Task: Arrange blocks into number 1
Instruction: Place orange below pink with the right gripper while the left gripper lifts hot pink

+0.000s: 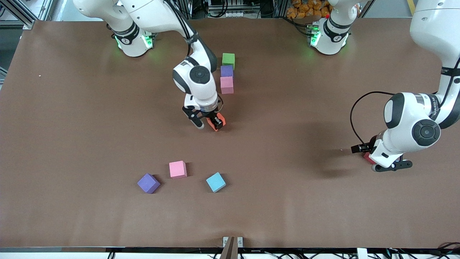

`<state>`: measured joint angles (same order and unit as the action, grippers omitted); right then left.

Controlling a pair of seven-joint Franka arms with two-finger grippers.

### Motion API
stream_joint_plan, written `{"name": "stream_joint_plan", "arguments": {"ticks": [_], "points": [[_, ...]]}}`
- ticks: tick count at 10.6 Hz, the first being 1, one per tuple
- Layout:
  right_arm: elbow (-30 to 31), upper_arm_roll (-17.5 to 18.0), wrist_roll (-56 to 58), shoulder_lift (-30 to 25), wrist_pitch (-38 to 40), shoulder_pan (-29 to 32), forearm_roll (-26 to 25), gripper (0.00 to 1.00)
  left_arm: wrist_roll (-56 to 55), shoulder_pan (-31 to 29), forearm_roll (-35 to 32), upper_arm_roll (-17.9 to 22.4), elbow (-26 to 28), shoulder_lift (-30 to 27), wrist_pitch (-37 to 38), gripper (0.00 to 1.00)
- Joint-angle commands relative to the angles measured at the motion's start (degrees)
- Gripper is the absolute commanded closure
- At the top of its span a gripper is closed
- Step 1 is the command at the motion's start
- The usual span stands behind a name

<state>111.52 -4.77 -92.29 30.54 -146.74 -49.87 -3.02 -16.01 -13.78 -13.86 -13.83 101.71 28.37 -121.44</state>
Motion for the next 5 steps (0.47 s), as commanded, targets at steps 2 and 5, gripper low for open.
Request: {"name": "stream_joint_plan", "arguments": {"ticks": [2,5], "points": [[0.7,4.7,5.5,-1.7,4.0,-4.0,-11.1,0.51,-0.3,-0.5,2.8,4.9,-1.3,2.9,0.0,0.0],[0.7,5.4,12.6,-1.5,4.0,-4.4,-13.4,0.51,-11.0,-0.5,5.7,6.2,-2.6,5.1,-0.2,0.0]]}}
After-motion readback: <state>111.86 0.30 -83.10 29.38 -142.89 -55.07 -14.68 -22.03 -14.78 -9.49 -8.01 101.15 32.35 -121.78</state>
